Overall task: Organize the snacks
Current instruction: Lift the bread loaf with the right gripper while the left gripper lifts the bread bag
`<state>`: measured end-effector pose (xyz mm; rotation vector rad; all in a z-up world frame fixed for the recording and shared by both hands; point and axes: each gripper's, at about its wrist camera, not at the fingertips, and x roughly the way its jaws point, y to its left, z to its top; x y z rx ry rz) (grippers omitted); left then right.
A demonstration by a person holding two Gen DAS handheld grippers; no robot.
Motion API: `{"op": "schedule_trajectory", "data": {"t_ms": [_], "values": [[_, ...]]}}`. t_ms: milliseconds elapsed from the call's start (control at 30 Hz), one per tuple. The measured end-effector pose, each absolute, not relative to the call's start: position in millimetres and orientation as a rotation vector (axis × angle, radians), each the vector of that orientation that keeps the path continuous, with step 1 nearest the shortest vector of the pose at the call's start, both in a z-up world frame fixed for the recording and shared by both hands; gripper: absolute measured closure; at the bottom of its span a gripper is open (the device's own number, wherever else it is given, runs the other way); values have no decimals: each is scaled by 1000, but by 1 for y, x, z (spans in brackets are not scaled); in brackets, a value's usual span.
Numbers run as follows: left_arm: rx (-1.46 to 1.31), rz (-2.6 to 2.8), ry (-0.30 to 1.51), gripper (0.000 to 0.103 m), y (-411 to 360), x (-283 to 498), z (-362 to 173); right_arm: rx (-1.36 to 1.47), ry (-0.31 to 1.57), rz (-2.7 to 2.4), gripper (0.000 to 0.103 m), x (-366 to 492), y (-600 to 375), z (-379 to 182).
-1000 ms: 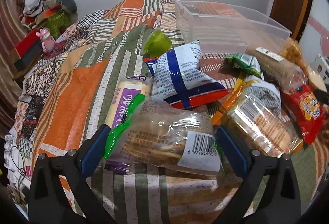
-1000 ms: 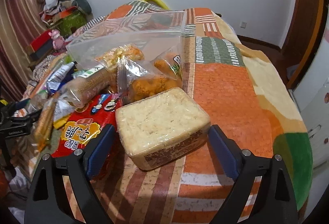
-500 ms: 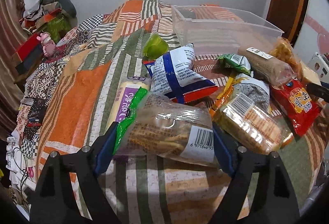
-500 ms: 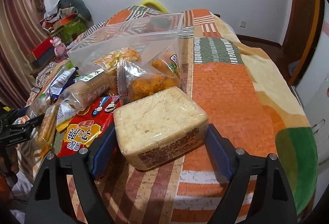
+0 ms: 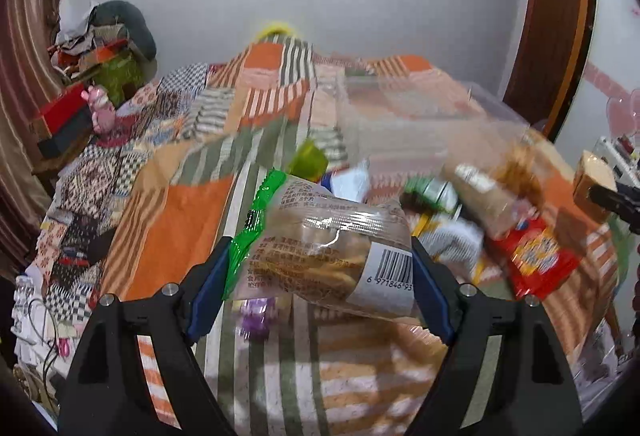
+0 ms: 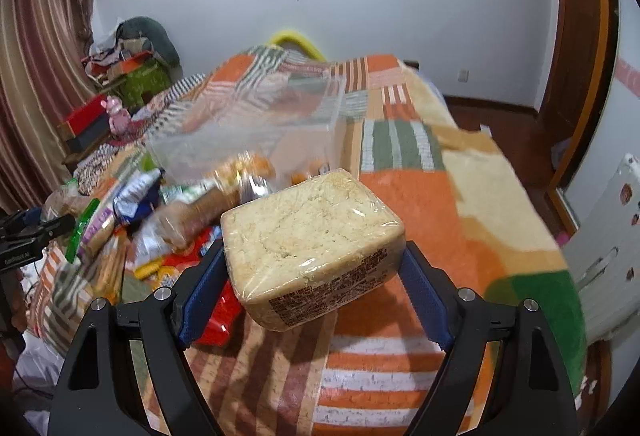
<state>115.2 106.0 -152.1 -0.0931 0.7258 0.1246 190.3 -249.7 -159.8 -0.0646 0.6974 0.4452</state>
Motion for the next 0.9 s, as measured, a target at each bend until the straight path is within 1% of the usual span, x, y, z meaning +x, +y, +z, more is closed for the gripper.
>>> {"op": "schedule_trajectory", "data": {"t_ms": [200, 400, 667, 900], "values": [[-94, 92, 646, 21, 95, 135, -123, -62, 622, 465, 21, 200, -237, -140], [-88, 61, 610, 21, 84, 164, -107, -68, 554, 480, 21, 211, -220, -126], [-94, 21, 598, 21, 77, 210, -97, -61, 528, 495, 21, 239, -197, -126], [-92, 3, 635, 21, 71, 257, -104, -47, 543, 496, 21, 267, -182, -133]]}}
